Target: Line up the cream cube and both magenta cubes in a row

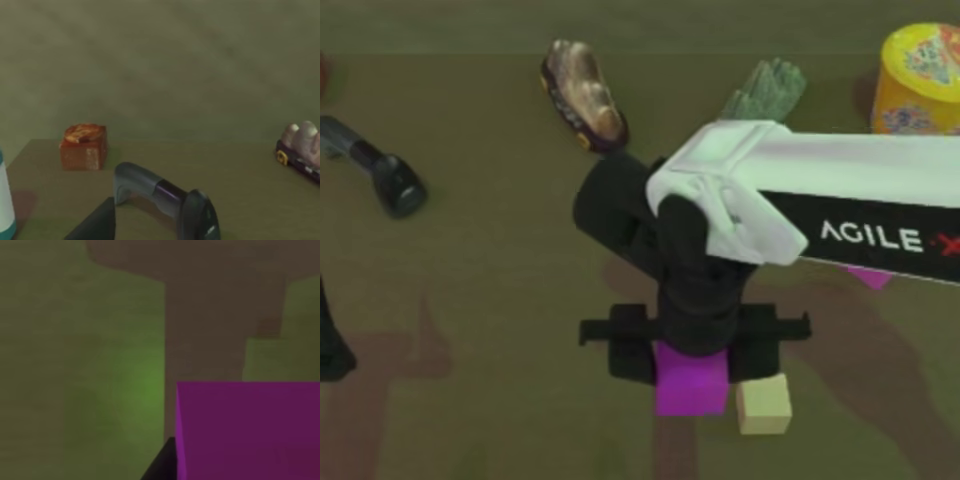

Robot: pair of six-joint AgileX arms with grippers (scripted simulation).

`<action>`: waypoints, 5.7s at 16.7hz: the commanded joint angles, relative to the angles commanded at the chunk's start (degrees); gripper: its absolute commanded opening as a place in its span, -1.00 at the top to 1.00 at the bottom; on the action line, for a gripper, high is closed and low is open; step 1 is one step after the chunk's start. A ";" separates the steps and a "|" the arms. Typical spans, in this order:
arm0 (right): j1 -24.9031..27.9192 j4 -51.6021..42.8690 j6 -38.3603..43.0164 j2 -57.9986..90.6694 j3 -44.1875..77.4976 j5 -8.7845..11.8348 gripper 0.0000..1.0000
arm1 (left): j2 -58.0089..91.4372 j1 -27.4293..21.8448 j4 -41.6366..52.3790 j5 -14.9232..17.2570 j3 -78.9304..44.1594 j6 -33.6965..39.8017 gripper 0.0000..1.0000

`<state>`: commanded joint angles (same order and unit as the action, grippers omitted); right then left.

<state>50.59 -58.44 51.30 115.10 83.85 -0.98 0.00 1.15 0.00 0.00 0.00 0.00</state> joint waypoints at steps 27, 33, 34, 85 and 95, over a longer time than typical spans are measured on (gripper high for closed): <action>0.42 11.87 0.30 4.57 -7.11 -0.10 -1.00 | 0.00 0.00 0.00 0.00 0.00 0.00 -1.00; 0.33 11.67 0.30 4.45 -6.95 -0.10 -1.00 | 0.00 0.00 0.00 0.00 0.00 0.00 -1.00; 0.45 10.87 0.31 4.19 -6.38 -0.10 -1.00 | 0.00 0.00 0.00 0.00 0.00 0.00 -1.00; -39.63 7.92 -81.40 18.18 9.95 0.73 -1.00 | 0.00 0.00 0.00 0.00 0.00 0.00 -1.00; -39.63 7.92 -81.40 18.18 9.95 0.73 0.06 | 0.00 0.00 0.00 0.00 0.00 0.00 -1.00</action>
<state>10.96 -50.52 -30.10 133.28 93.80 -0.25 0.00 1.15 0.00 0.00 0.00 0.00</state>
